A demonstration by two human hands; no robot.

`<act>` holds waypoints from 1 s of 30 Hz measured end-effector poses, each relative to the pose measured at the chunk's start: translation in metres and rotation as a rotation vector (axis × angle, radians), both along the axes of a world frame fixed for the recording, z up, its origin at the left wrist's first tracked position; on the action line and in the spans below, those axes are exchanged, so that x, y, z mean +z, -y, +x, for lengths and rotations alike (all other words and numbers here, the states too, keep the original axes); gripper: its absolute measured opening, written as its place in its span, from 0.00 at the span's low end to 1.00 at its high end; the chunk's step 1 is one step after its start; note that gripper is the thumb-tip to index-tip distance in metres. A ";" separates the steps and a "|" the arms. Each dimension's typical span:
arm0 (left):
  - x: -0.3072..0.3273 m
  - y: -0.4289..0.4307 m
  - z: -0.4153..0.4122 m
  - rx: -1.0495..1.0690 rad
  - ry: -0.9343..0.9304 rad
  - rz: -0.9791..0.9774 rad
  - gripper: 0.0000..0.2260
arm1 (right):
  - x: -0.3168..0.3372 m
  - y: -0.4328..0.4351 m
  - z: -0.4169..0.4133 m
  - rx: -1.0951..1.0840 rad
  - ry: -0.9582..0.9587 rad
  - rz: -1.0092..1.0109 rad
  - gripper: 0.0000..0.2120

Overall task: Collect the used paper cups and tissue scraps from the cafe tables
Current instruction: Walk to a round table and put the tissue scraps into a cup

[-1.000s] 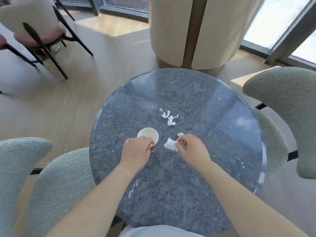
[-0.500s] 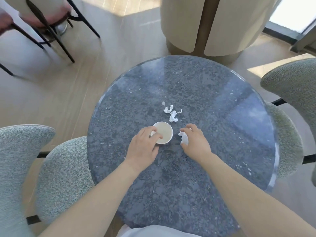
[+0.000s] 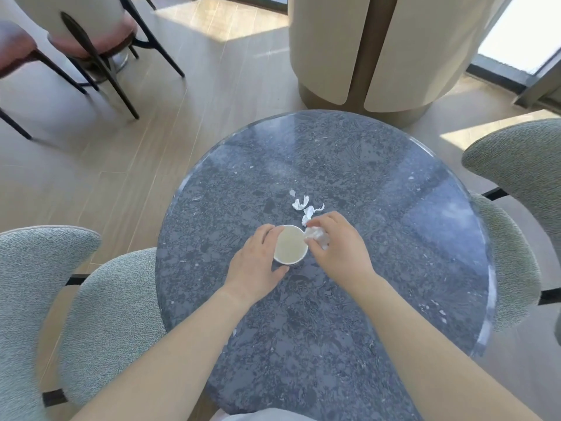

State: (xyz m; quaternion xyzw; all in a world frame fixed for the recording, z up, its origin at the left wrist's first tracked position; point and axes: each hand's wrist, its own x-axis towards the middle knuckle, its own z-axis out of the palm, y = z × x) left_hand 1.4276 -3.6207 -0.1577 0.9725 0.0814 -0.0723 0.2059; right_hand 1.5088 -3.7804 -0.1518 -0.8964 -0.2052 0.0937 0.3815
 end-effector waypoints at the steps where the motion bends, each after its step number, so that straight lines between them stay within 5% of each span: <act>1: 0.001 0.000 0.000 0.000 0.008 -0.011 0.31 | 0.006 -0.004 -0.001 0.011 0.012 0.016 0.11; 16: -0.010 0.001 0.015 0.031 0.015 -0.071 0.35 | -0.002 0.003 0.013 0.029 -0.017 -0.024 0.16; 24: -0.012 -0.019 0.046 0.203 0.039 -0.165 0.33 | -0.026 -0.006 0.048 0.118 -0.051 -0.185 0.16; 30: -0.012 -0.029 0.052 0.203 0.026 -0.190 0.35 | -0.044 -0.024 0.080 0.310 -0.140 -0.409 0.26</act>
